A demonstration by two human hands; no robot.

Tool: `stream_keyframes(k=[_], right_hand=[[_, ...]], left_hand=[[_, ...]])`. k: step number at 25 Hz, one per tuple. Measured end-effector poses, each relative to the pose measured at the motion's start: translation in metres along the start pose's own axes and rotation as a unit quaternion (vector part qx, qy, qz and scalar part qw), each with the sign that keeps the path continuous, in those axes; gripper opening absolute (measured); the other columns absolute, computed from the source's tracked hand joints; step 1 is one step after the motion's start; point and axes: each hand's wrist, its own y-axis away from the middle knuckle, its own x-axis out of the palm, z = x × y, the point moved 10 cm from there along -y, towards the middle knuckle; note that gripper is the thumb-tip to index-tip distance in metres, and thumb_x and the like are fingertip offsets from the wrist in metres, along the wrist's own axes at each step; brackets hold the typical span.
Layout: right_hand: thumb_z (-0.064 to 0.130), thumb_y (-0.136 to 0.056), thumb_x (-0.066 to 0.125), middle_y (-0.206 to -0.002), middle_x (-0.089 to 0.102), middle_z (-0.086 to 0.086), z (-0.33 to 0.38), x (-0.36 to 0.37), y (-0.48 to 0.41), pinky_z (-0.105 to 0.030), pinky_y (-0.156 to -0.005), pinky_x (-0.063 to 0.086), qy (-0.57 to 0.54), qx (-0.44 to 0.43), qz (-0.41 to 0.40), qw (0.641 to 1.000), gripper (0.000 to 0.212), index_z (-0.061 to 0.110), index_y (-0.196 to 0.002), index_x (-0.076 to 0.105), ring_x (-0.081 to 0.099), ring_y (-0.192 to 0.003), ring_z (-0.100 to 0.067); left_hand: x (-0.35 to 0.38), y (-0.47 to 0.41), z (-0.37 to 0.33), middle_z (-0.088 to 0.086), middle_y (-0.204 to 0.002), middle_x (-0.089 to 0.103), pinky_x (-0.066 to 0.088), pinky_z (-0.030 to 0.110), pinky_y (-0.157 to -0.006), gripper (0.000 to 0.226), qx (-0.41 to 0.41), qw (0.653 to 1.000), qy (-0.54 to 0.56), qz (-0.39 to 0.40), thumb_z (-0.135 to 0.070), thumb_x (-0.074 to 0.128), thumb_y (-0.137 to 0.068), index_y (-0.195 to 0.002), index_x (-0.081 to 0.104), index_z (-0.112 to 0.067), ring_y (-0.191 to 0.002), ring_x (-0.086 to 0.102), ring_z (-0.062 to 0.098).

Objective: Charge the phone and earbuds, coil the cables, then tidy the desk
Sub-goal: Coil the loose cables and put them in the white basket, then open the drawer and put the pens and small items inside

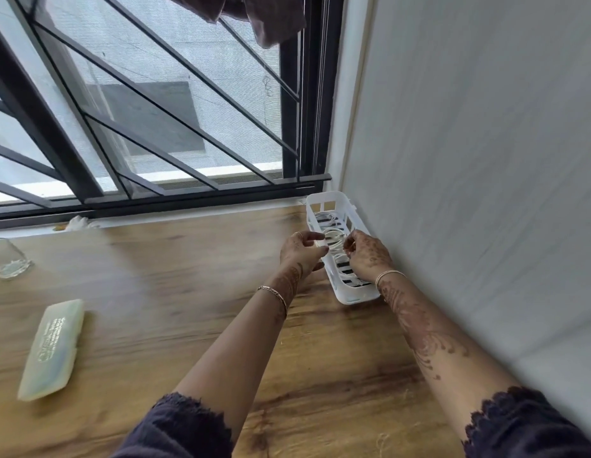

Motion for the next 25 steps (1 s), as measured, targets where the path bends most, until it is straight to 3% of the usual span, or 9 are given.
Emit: stream_keyframes(k=[6, 10, 15, 19, 21, 25], right_hand=[[0.023, -0.090, 0.060, -0.118, 0.065, -0.006, 0.028, -0.012, 0.007, -0.033, -0.097, 0.044, -0.032, -0.028, -0.045, 0.998, 0.024, 0.015, -0.113, 0.059, 0.058, -0.113, -0.026], [0.023, -0.090, 0.056, -0.129, 0.055, -0.007, 0.073, -0.002, 0.024, -0.035, -0.100, 0.040, -0.043, -0.086, -0.072, 0.993, 0.029, 0.016, -0.118, 0.054, 0.051, -0.120, -0.027], [0.024, -0.093, 0.052, -0.132, 0.053, -0.014, 0.130, 0.060, 0.037, -0.044, -0.104, 0.039, -0.060, -0.112, 0.027, 0.992, 0.038, 0.012, -0.129, 0.050, 0.049, -0.122, -0.034], [0.028, -0.090, 0.054, -0.130, 0.054, -0.006, 0.180, 0.097, 0.080, -0.044, -0.104, 0.040, -0.042, -0.150, 0.013, 0.988, 0.039, 0.019, -0.128, 0.050, 0.050, -0.121, -0.027], [0.030, -0.089, 0.054, -0.129, 0.054, -0.003, 0.199, 0.118, 0.113, -0.043, -0.104, 0.041, -0.043, -0.161, 0.005, 0.986, 0.038, 0.021, -0.126, 0.050, 0.050, -0.121, -0.025], [0.026, -0.090, 0.054, -0.126, 0.055, -0.006, 0.226, 0.162, 0.198, -0.043, -0.104, 0.040, -0.092, -0.137, -0.008, 0.986, 0.035, 0.018, -0.124, 0.053, 0.050, -0.119, -0.028]], left_hand=[[-0.021, 0.014, -0.001, 0.012, -0.119, 0.060, 0.058, 0.037, -0.083, 0.023, 0.019, 1.000, -0.007, -0.015, -0.010, 0.067, -0.084, -0.106, 0.068, -0.016, -0.107, 0.062, 0.025], [-0.056, 0.034, -0.008, 0.006, -0.114, 0.062, 0.057, 0.033, -0.085, 0.024, 0.046, 0.998, -0.009, -0.035, -0.013, 0.063, -0.087, -0.110, 0.067, -0.018, -0.103, 0.063, 0.021], [-0.128, 0.066, -0.005, 0.003, -0.102, 0.065, 0.054, 0.029, -0.078, 0.023, 0.072, 0.995, 0.009, -0.072, -0.011, 0.060, -0.088, -0.110, 0.066, -0.016, -0.087, 0.061, 0.013], [-0.200, 0.106, 0.013, 0.004, -0.099, 0.064, 0.052, 0.033, -0.078, 0.021, 0.080, 0.990, 0.018, -0.111, -0.009, 0.058, -0.089, -0.107, 0.065, -0.016, -0.083, 0.058, 0.014], [-0.230, 0.132, 0.029, 0.005, -0.100, 0.066, 0.051, 0.036, -0.085, 0.019, 0.080, 0.988, 0.010, -0.129, -0.010, 0.059, -0.088, -0.104, 0.065, -0.018, -0.087, 0.058, 0.015], [-0.293, 0.201, 0.073, 0.004, -0.095, 0.067, 0.049, 0.033, -0.085, 0.018, 0.081, 0.985, -0.007, -0.154, -0.009, 0.060, -0.086, -0.101, 0.067, -0.017, -0.082, 0.058, 0.013]])
